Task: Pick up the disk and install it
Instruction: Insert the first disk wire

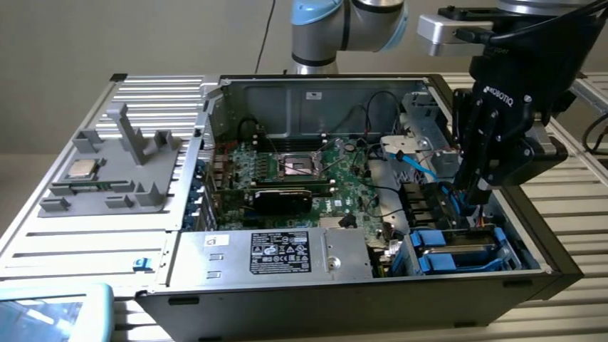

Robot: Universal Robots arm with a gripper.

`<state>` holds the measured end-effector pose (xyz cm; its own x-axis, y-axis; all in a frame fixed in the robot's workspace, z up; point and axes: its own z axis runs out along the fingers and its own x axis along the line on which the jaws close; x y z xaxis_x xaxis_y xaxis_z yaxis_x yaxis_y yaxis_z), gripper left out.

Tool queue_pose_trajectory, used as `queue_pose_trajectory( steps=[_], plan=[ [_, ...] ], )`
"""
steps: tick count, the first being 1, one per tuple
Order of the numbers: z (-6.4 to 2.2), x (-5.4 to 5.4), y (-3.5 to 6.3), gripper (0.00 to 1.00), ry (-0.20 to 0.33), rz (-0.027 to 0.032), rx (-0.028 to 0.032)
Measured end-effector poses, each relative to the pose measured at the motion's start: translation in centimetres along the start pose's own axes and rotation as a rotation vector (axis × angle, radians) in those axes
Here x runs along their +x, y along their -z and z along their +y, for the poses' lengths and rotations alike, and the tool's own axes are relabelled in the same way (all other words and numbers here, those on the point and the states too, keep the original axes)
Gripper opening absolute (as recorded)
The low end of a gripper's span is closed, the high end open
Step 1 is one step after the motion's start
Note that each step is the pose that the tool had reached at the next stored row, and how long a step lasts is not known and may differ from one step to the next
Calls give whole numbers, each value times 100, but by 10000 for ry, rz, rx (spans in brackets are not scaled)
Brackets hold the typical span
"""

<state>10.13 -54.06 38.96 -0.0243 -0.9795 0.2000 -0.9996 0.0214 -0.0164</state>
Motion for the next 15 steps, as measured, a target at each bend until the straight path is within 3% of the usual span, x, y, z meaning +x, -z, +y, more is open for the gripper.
queue_pose_trajectory(
  steps=[15],
  plan=[
    [0,0,0,31,0,-1,-4]
  ],
)
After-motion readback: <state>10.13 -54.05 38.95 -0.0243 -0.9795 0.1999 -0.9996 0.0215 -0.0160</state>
